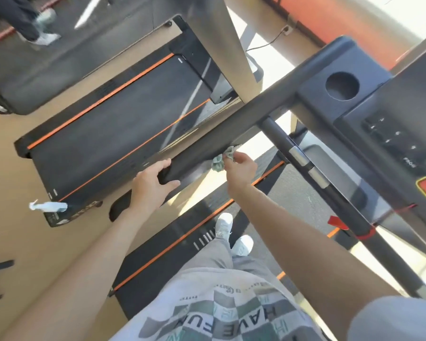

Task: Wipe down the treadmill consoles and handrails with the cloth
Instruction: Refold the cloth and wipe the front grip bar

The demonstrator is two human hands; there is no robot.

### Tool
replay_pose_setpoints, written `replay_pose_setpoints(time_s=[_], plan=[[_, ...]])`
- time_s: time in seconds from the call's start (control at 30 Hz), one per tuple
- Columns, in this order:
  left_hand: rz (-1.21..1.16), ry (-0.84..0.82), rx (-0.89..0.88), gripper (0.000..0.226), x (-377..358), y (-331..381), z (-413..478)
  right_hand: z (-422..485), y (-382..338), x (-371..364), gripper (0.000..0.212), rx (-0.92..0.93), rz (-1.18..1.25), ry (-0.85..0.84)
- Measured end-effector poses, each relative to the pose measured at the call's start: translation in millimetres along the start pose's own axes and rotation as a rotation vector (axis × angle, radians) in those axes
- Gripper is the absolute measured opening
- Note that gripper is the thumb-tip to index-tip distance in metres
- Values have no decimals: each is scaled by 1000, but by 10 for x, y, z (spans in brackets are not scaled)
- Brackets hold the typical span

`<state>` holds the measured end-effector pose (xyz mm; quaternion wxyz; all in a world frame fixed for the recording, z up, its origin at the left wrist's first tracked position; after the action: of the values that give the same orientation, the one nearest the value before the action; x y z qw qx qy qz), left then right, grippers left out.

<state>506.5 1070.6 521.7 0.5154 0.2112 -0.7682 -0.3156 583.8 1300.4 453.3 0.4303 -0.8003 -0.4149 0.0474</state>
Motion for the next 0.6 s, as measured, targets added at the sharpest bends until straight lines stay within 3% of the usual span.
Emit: replay_pose_setpoints(time_s=[0.17, 0.27, 0.4, 0.6], plan=[[16, 11, -27, 57, -49, 8, -23, 232, -297, 311, 28, -45, 158, 118], [14, 33, -56, 56, -83, -28, -31, 152, -297, 240, 33, -32, 104, 158], [2, 74, -111, 56, -94, -55, -38, -97, -41, -80, 14, 19, -56, 55], [-9, 86, -162, 56, -79, -55, -45, -395, 269, -429, 22, -27, -230, -161]])
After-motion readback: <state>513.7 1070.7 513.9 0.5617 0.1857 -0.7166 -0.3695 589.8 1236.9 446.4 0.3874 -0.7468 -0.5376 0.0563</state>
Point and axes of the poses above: each hand's wrist, its own z-axis towards the middle knuckle, its own x-axis out of the back of the hand, y = z × x, the point moved 6 cm from there along z, towards the middle knuckle, and after that the axes turned 13 degrees about -z, right-handed, at the moved point
